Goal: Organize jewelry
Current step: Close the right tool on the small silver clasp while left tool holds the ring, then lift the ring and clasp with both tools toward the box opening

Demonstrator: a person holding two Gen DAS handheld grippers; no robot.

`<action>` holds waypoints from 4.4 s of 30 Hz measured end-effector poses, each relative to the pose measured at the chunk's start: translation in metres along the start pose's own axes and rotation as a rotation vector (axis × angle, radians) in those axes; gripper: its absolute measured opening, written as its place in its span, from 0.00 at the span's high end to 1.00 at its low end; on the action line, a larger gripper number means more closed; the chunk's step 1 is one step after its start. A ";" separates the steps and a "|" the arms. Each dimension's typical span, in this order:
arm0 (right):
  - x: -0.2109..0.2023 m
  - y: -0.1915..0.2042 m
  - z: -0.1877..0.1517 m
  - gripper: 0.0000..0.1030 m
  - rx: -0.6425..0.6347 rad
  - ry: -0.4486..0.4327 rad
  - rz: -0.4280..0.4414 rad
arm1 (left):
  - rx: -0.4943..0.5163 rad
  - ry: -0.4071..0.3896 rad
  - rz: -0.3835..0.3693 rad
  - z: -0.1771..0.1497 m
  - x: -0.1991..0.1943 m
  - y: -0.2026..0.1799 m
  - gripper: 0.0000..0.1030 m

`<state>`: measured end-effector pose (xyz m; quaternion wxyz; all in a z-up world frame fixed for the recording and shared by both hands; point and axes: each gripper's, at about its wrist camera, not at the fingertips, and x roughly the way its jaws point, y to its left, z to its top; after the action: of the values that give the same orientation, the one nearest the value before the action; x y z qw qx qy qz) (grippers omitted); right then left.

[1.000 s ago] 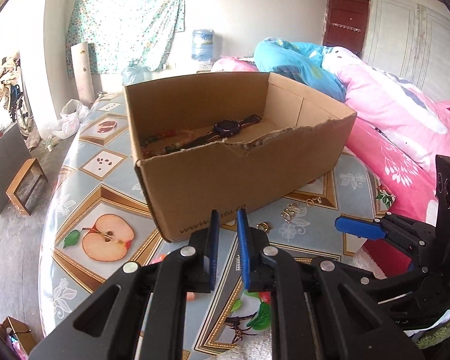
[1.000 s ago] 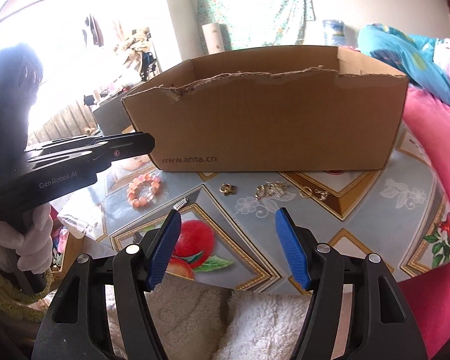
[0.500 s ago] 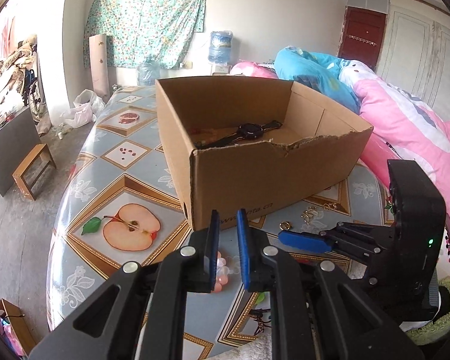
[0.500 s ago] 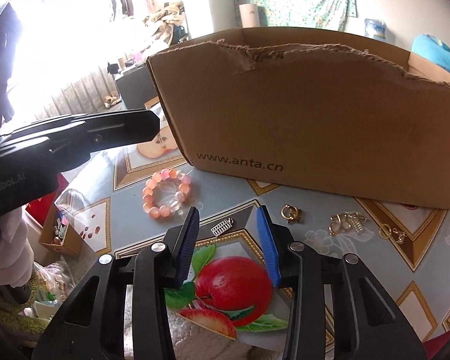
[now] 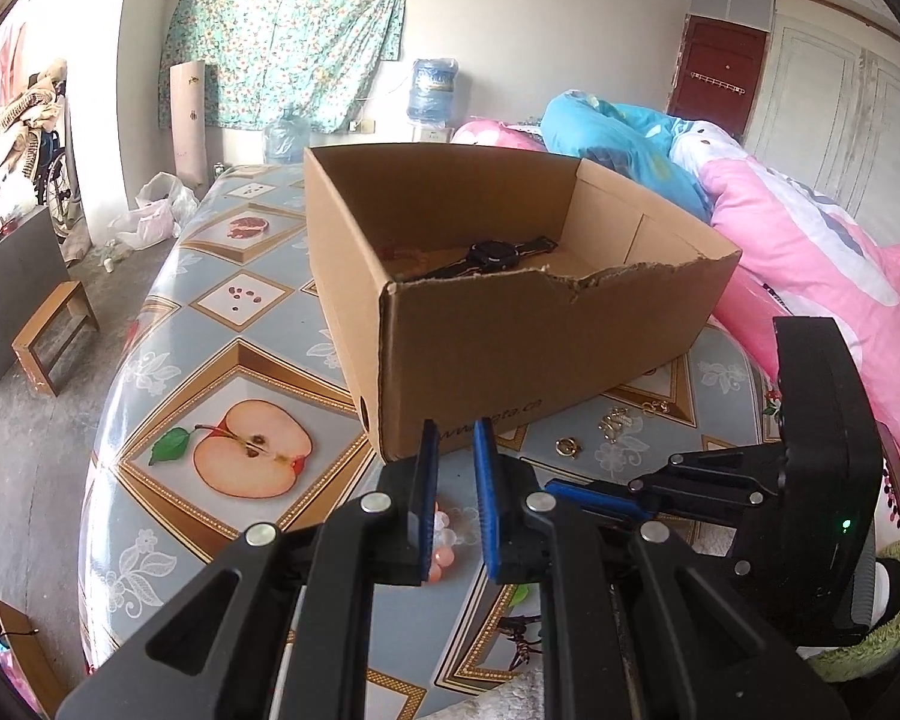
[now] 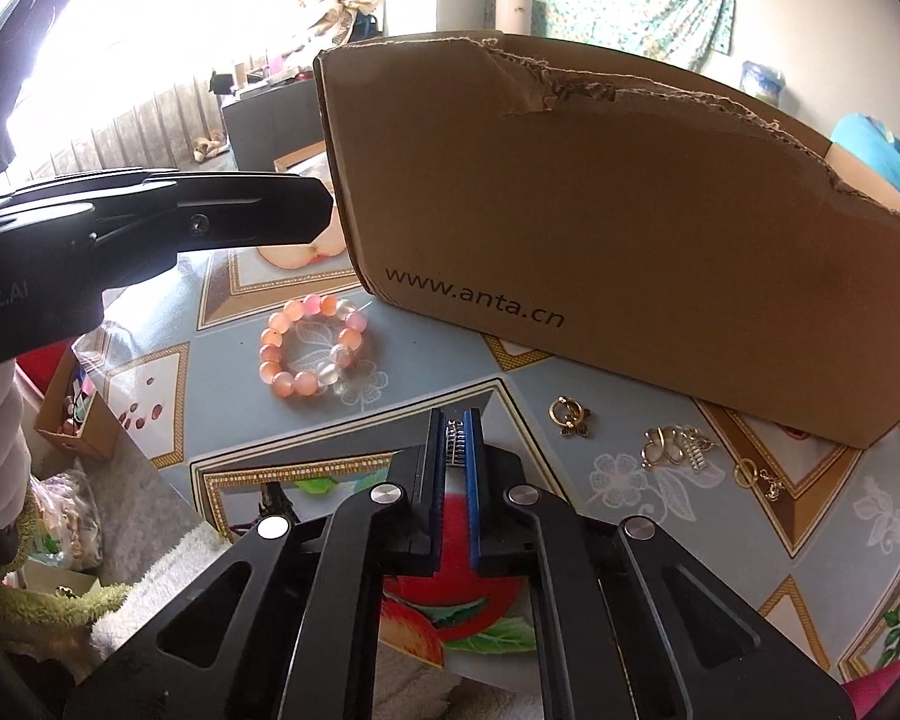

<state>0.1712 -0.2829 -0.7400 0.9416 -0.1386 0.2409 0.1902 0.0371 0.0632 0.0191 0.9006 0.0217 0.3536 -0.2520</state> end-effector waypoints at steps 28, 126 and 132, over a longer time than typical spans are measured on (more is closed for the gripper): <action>-0.077 -0.054 0.003 0.98 0.139 -0.125 0.032 | 0.082 -0.057 -0.047 0.018 -0.033 -0.027 0.89; -0.072 -0.119 -0.022 0.98 0.357 -0.106 0.106 | 0.234 0.243 -0.056 0.010 0.077 -0.065 0.89; -0.087 -0.120 -0.022 0.98 0.359 -0.158 0.102 | 0.229 0.179 -0.057 0.019 0.049 -0.071 0.89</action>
<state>0.1431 -0.4230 -0.6943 0.9563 0.0590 0.2031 0.2021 0.0461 -0.0243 0.0120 0.8495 0.1367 0.4018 -0.3135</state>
